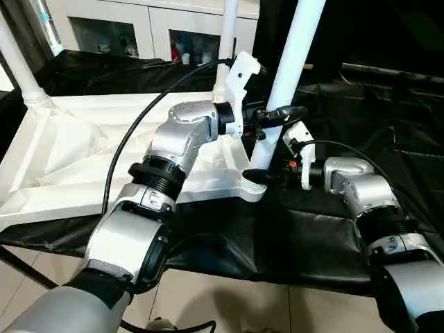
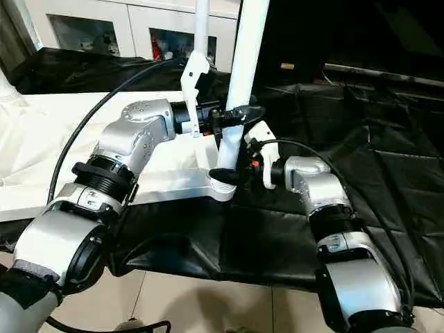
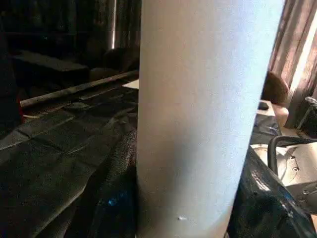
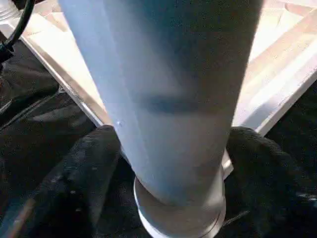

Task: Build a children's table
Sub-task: Insert table leg to table base

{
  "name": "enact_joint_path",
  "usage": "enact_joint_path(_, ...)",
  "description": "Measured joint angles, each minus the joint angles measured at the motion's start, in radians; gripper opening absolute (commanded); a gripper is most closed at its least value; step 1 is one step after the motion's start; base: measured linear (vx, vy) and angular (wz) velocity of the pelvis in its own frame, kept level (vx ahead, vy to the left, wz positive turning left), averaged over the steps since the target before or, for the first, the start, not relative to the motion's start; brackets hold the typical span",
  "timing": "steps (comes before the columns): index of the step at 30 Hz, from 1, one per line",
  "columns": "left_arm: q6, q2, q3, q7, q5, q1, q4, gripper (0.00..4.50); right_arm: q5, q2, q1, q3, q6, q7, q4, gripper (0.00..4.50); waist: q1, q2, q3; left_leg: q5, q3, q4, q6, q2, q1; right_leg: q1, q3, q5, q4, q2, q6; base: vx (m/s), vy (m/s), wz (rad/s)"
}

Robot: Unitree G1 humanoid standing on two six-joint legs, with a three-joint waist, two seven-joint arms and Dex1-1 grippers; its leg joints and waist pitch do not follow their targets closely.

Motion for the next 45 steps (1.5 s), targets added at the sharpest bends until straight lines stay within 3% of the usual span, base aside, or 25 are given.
enact_joint_path(8, 0.000, 0.002, -0.001, -0.007, 0.000, 0.000, 0.000, 1.82, 0.000, 0.001, 0.000, 0.000, -0.003, 0.000, 0.022, 2.60, 0.000, 0.000, 0.000, 0.000, 0.000, 0.000, 0.000, 0.000, 0.000, 0.000, 0.000, 0.000, 0.000, 0.000, 0.000, 0.000, 0.000, 0.00)
enact_joint_path(16, 0.001, 0.006, -0.001, -0.009, 0.001, 0.000, 0.000, 1.82, -0.008, 0.008, 0.000, 0.005, -0.033, -0.009, 0.028, 2.11, -0.003, 0.000, 0.000, 0.000, 0.000, 0.000, 0.000, 0.000, 0.000, 0.000, 0.000, 0.000, 0.000, 0.000, 0.000, 0.000, 0.000, 0.00)
enact_joint_path(23, 0.003, 0.010, -0.001, -0.009, 0.001, 0.000, 0.000, 1.82, -0.008, 0.016, -0.002, 0.004, -0.049, -0.015, 0.038, 2.05, -0.007, 0.000, 0.000, 0.000, 0.000, 0.000, 0.000, 0.000, 0.000, 0.001, 0.000, 0.000, 0.000, 0.000, 0.000, 0.000, 0.000, 0.00)
enact_joint_path(24, 0.004, 0.011, -0.001, -0.009, 0.001, 0.000, 0.000, 1.82, -0.008, 0.017, -0.002, 0.004, -0.050, -0.018, 0.039, 2.39, -0.007, 0.000, 0.000, 0.000, 0.000, 0.000, 0.000, 0.000, 0.000, 0.001, 0.000, 0.000, 0.000, 0.000, 0.000, 0.000, 0.000, 0.00)
enact_joint_path(28, 0.005, 0.013, -0.001, -0.012, 0.001, 0.000, -0.001, 1.82, 0.001, 0.025, -0.003, -0.007, -0.045, -0.020, 0.053, 2.78, -0.009, 0.000, 0.000, 0.000, 0.000, 0.000, 0.000, 0.000, 0.000, 0.001, 0.000, 0.000, 0.000, 0.000, 0.000, 0.000, 0.000, 0.00)
enact_joint_path(43, 0.011, 0.018, -0.002, -0.022, 0.000, 0.000, -0.007, 1.82, 0.005, 0.042, -0.017, -0.017, -0.047, -0.029, 0.098, 2.80, -0.012, 0.000, 0.000, 0.000, 0.000, -0.001, 0.000, 0.000, 0.000, 0.000, 0.000, 0.000, -0.001, 0.000, 0.000, 0.000, 0.000, 0.00)
enact_joint_path(45, 0.011, 0.019, -0.002, -0.023, 0.001, 0.000, -0.007, 1.82, 0.005, 0.045, -0.017, -0.020, -0.050, -0.029, 0.100, 2.45, -0.014, 0.000, 0.000, 0.000, 0.000, -0.001, 0.000, 0.000, 0.000, 0.000, 0.000, 0.000, -0.001, 0.000, 0.000, 0.000, 0.000, 0.00)
